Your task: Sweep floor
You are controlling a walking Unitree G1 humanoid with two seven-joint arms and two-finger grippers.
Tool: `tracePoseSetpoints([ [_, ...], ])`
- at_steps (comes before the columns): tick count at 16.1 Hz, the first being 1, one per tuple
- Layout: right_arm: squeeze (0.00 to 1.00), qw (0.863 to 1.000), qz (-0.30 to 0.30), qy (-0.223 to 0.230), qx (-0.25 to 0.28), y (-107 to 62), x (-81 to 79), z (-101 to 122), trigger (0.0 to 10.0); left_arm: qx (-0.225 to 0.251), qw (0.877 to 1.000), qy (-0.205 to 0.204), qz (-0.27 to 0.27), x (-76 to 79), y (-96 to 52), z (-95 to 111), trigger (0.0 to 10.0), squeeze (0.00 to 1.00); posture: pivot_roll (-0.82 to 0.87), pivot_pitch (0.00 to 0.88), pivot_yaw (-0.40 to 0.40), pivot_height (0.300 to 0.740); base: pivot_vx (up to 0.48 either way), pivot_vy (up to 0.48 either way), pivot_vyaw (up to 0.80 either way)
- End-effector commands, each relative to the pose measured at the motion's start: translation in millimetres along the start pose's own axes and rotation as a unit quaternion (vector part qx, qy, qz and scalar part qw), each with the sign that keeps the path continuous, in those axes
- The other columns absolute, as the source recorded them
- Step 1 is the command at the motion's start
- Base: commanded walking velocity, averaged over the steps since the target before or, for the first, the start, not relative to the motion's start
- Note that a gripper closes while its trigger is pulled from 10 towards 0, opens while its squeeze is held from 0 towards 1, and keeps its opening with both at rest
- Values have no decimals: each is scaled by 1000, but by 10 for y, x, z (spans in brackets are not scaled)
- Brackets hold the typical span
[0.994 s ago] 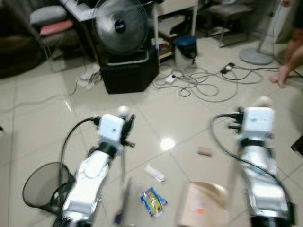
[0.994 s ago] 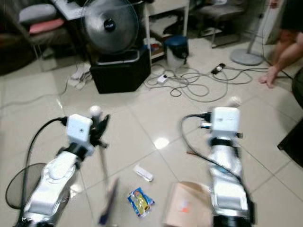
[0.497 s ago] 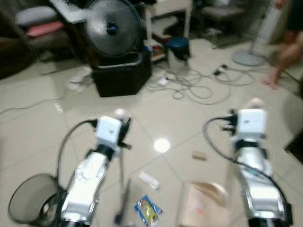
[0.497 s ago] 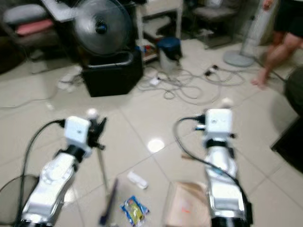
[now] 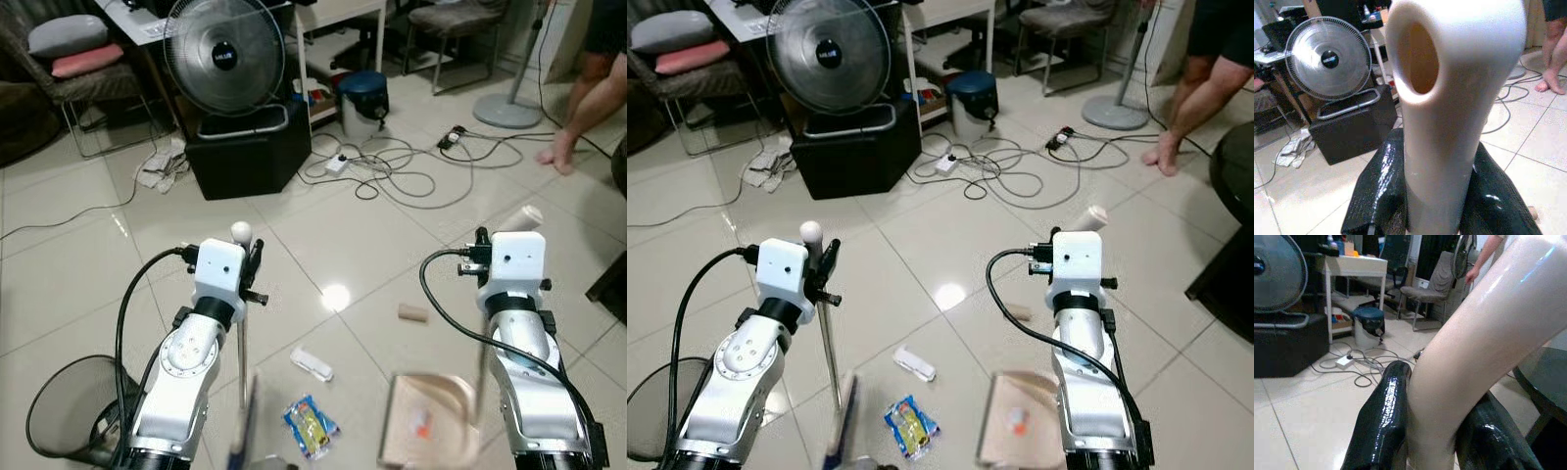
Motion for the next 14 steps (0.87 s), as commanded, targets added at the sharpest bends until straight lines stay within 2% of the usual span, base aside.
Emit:
tracePoseSetpoints([
  [1,0,999,6,3,36,55,-20,124,10000,17,1000,10,13,-60,42,74,10000,0,-38,91,101,740,0,0,0],
  [5,0,998,26,-7,52,157,-95,85,10000,13,1000,12,18,-51,91,50,10000,0,-26,112,107,740,0,0,0],
  [9,0,992,100,-33,74,319,-346,25,10000,-2,997,18,73,-152,125,-78,10000,0,-15,136,96,740,0,0,0],
  [11,0,986,134,-56,83,377,-507,3,10000,-12,997,24,70,-111,150,-166,10000,0,-8,145,84,740,0,0,0],
  [12,0,983,146,-57,90,381,-569,6,10000,-15,997,25,68,-89,156,-202,10000,0,-2,148,76,740,0,0,0],
  [13,0,978,175,-48,100,367,-731,-9,10000,-21,997,21,76,-65,197,-276,10000,0,18,159,62,740,0,0,0],
  [14,0,976,186,-43,101,354,-800,-22,10000,-21,997,14,79,-51,212,-298,10000,0,25,164,57,740,0,0,0],
])
Point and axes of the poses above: a point about 5 cm out from each wrist's last joint towards the gripper, its own y axis pointing out of the wrist towards the gripper, its own z axis along the axis of the wrist's last joint, x = y × z, the point moved 1 cm from there along y, pointing out of the wrist towards the gripper, and after that the axes turned 3 degrees about -y, right-handed, at the moved point
